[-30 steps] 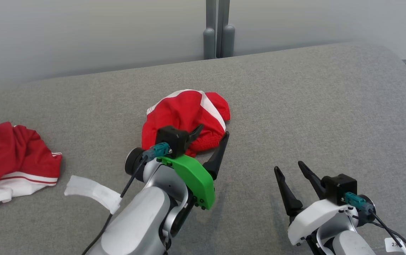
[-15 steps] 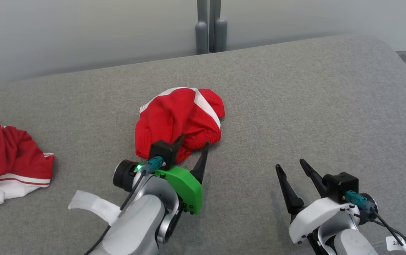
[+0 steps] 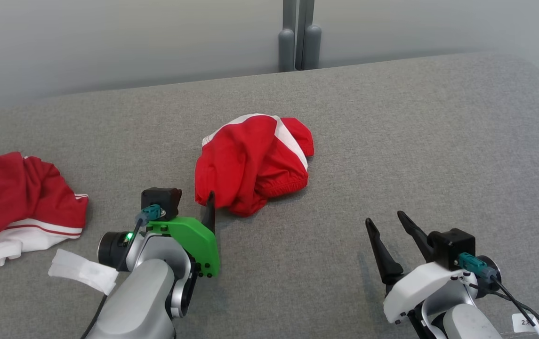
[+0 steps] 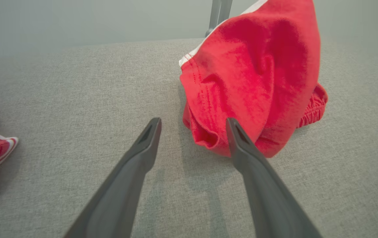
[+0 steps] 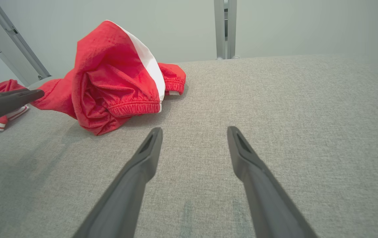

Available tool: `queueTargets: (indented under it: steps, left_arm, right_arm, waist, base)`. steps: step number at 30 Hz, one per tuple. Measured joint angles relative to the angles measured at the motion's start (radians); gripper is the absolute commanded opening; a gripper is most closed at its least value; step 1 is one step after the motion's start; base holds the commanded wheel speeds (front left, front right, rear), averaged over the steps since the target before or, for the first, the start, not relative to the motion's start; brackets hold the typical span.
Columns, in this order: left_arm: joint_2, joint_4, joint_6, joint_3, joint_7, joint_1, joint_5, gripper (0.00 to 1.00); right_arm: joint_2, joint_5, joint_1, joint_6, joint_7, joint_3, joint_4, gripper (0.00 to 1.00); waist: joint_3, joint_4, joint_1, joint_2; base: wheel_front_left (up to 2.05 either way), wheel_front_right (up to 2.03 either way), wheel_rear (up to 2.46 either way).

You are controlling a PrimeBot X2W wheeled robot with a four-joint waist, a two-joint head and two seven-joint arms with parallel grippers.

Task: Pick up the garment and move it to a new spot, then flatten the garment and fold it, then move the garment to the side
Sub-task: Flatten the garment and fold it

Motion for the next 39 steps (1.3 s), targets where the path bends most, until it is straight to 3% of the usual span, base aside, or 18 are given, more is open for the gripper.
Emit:
queueTargets:
  steps: [4, 5, 6, 8, 12, 23, 32, 34, 39]
  left_arm:
    - [-0.013, 0.002, -0.025, 0.005, 0.021, 0.004, -0.028, 1.0]
    - [-0.016, 0.004, -0.025, 0.005, 0.029, 0.006, -0.034, 0.84]
    - [-0.017, 0.006, -0.026, 0.006, 0.03, 0.008, -0.038, 0.48]
    - [-0.016, 0.006, -0.03, 0.007, 0.026, 0.008, -0.04, 0.0]
    - [-0.016, 0.004, -0.03, 0.013, 0.003, 0.008, -0.04, 0.0]
    - [0.068, -0.087, 0.054, 0.068, -0.077, 0.132, -0.055, 0.0]
    - [0.113, -0.199, 0.091, 0.056, -0.058, 0.251, -0.056, 0.0]
    - [0.117, -0.213, 0.092, 0.054, -0.065, 0.262, -0.057, 1.0]
    - [0.123, -0.264, 0.074, 0.068, -0.149, 0.285, -0.053, 1.0]
  right_arm:
    - [0.0, 0.0, -0.002, 0.0, 0.0, 0.002, -0.001, 1.0]
    - [0.0, 0.0, -0.003, 0.0, 0.0, 0.003, -0.001, 1.0]
    - [0.0, 0.0, -0.005, 0.0, 0.0, 0.004, -0.001, 1.0]
    - [0.0, 0.0, -0.008, 0.0, 0.0, 0.004, -0.001, 1.0]
    - [0.0, 0.0, -0.008, 0.0, 0.0, 0.0, -0.001, 1.0]
    - [0.0, 0.0, 0.0, 0.0, 0.0, -0.012, 0.002, 1.0]
    - [0.0, 0.0, 0.007, 0.0, 0.001, -0.022, 0.005, 1.0]
    - [0.0, 0.0, 0.007, 0.0, 0.002, -0.02, 0.005, 1.0]
    - [0.0, 0.0, 0.01, 0.0, 0.009, -0.016, 0.007, 1.0]
  waist:
    - [0.007, 0.001, 0.0, 0.0001]
    - [0.008, 0.0, 0.0, 0.0]
    - [0.01, -0.001, 0.0, 0.0]
    - [0.012, -0.002, 0.0, 0.0]
    - [0.012, -0.001, 0.0, 0.0]
    - [0.004, 0.014, 0.0, 0.0]
    - [-0.004, 0.036, 0.0, 0.0]
    - [-0.008, 0.039, 0.0, 0.0]
    - [-0.02, 0.041, 0.0, 0.0]
  base:
    - [0.0, 0.0, 0.0]
    - [0.0, 0.0, 0.0]
    - [0.0, 0.0, 0.0]
    - [0.0, 0.0, 0.0]
    - [0.0, 0.0, 0.0]
    - [0.0, 0.0, 0.0]
    - [0.0, 0.0, 0.0]
    - [0.0, 0.0, 0.0]
    - [0.0, 0.0, 0.0]
